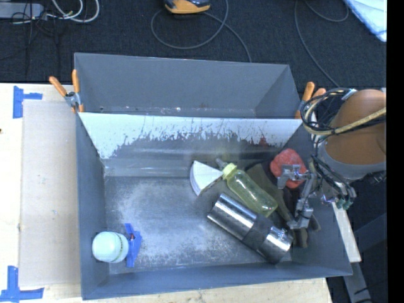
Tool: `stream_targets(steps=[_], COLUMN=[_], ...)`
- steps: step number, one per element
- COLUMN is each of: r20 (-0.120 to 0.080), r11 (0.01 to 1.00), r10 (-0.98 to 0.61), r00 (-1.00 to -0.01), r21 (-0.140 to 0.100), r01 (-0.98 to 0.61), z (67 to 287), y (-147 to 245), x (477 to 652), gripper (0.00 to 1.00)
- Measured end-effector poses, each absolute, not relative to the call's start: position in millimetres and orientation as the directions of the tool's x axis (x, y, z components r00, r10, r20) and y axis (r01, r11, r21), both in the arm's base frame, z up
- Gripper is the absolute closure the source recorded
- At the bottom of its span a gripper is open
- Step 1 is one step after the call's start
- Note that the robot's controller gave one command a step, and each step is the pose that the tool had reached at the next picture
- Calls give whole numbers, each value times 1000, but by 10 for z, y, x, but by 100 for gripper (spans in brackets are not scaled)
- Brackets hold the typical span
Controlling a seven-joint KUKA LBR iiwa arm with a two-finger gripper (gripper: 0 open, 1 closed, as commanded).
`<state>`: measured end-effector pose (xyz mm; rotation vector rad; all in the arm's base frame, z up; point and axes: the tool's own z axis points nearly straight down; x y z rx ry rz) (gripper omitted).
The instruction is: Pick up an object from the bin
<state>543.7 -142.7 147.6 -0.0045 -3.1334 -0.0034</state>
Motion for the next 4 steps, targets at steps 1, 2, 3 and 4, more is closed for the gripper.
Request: stream_targets(steps=[1,2,3,4], r20=[1,-23,-46,-38], r11=[1000,1000,1000,997], r10=[-1,24,27,77], r00=[-1000,-999,-999,-996], r21=[1,-9,-5,-3], r01=[-1,24,27,77], z=[1520,987,1012,1028], y=[-1422,-896,-884,-789], x=[5456,5496,5532,5506], gripper=[0,0,0,0])
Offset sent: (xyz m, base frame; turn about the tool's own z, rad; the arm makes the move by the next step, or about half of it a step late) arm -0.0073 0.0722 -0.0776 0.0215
